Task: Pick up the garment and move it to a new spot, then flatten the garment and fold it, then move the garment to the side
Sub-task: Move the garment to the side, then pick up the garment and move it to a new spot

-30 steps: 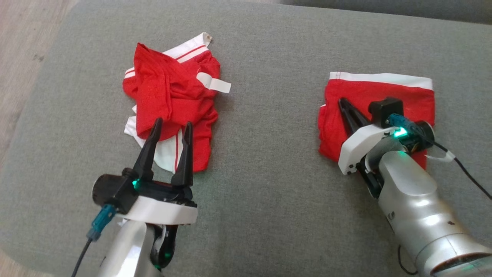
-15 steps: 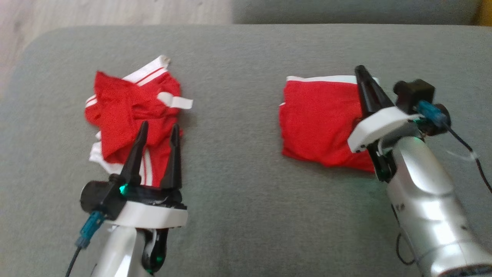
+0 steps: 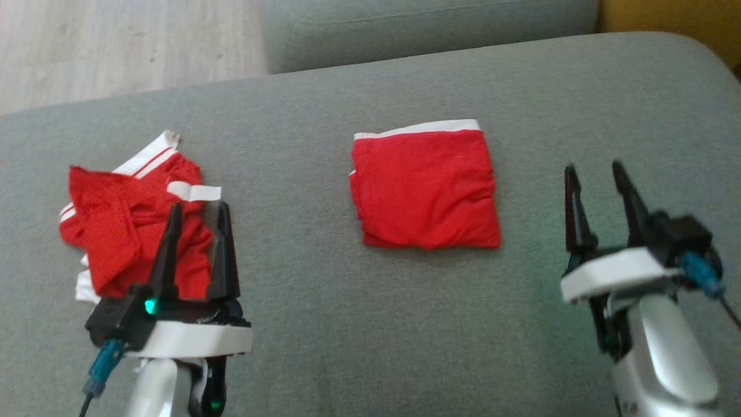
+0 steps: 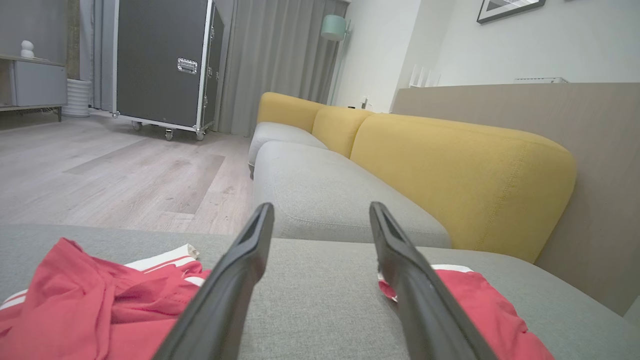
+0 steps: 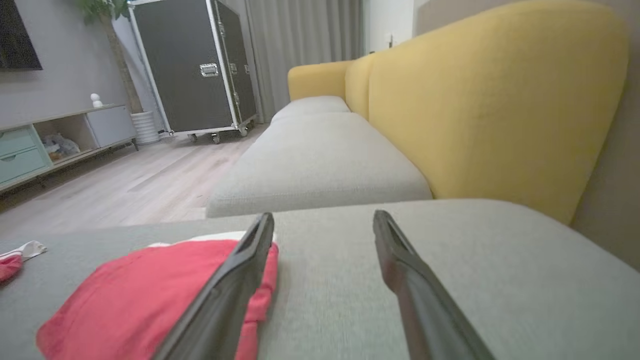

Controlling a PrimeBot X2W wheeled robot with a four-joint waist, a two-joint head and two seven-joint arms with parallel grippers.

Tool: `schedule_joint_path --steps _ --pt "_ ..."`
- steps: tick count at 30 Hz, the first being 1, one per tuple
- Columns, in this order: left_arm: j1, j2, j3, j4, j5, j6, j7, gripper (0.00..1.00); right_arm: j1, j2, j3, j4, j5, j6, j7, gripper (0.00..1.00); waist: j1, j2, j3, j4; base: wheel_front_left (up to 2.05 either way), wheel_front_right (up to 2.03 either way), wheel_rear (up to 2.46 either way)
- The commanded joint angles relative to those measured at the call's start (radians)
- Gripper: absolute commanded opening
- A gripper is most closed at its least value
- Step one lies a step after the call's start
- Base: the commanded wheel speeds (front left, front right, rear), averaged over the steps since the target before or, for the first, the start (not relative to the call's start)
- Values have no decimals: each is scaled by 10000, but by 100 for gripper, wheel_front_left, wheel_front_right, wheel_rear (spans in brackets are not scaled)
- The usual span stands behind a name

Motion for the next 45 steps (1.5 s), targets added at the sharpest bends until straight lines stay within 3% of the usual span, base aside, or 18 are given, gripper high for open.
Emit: schedule_joint_path --steps 1,8,21,35,44,45 --pt "-113 73 408 -344 82 15 -51 100 -5 137 318 -412 195 -9 -110 100 1 -1 -36 -157 0 0 0" --pt "-33 58 505 -200 104 15 -51 100 866 139 550 -985 646 -9 -110 100 1 -1 -16 -344 0 0 0" --pt "-251 126 56 -187 82 15 -51 100 313 140 533 -578 413 -9 -110 100 1 -1 443 172 0 0 0" --pt "-892 248 -802 88 -102 15 -51 100 -2152 141 412 3101 1706 -9 1299 100 1 -1 1402 1552 0 0 0" --pt "-1014 224 -911 189 -138 15 -51 100 -3149 141 851 5224 2284 -9 1621 100 1 -1 1476 1919 0 0 0" --pt "-1019 219 -909 194 -135 15 -51 100 -3238 141 945 5382 2230 -9 1546 72 1 -1 1472 1924 0 0 0"
